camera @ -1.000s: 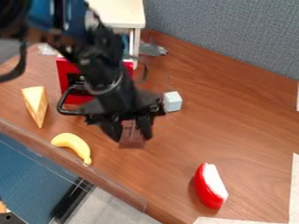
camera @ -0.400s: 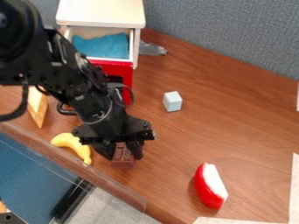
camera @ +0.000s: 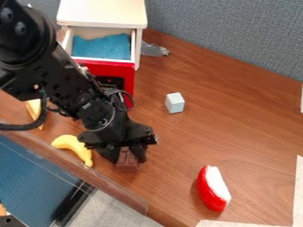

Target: Take out the chocolate out of the drawer and put it on the bottom center of the table

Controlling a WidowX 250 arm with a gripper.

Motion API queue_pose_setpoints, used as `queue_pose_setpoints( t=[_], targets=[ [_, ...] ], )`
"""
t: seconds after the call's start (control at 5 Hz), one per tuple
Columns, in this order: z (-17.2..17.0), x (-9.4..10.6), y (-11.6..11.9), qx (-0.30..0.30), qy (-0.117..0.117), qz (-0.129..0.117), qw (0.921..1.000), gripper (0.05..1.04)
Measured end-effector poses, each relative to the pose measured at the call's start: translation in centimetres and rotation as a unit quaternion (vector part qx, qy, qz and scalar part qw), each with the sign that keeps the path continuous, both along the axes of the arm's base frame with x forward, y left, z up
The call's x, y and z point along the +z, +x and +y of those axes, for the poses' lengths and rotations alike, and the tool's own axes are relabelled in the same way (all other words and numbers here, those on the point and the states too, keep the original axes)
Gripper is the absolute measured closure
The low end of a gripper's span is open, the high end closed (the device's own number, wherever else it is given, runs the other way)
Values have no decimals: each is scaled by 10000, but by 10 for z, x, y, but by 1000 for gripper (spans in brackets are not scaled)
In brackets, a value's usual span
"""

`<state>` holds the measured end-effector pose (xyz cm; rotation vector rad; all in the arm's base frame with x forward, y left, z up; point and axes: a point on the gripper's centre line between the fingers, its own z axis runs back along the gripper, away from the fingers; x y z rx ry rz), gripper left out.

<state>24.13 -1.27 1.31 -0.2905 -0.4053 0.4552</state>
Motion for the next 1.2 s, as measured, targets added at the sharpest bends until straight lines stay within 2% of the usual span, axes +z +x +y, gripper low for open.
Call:
queue_pose_setpoints(
  t=[0.2,0.4,0.6,0.8,1.0,1.2],
  targets=[
    [1,-3,3,-53,106,5,9999,387],
    [1,-2,4,-86,146,32,9999,135],
    [4,0,4,-80,295,81,9995,93],
    [7,11,-1,-107,303,138,9994,89],
    [21,36,-2,123,270,87,9995,87],
    [30,40,-3,504,431,422,9969,87]
  ],
)
